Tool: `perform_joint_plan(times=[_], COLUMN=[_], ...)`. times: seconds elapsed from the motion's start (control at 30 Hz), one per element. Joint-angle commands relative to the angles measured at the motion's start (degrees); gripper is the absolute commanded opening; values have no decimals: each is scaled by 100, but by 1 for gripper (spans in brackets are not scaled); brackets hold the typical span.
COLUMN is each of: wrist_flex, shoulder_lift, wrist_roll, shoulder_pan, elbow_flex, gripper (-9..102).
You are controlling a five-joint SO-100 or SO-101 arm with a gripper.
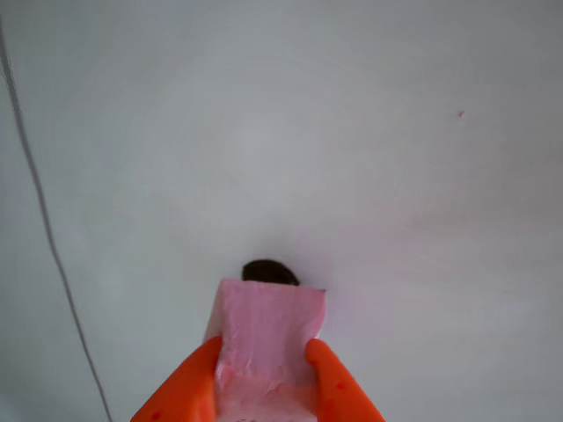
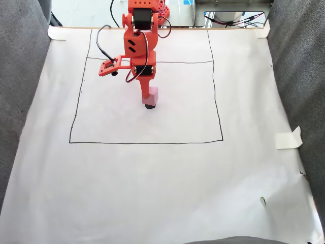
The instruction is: Grasp the colored block, Place it on the black dot, and then return the arm to the default position.
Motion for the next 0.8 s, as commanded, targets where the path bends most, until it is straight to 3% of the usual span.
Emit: perform_joint_plan(times=[0.0,0.77], wrist_flex=[-62,35], shoulder_lift=[53,-396], wrist_roll=[26,97], shoulder_pan=[70,35], elbow_flex=[-264,-633], gripper=[0,0])
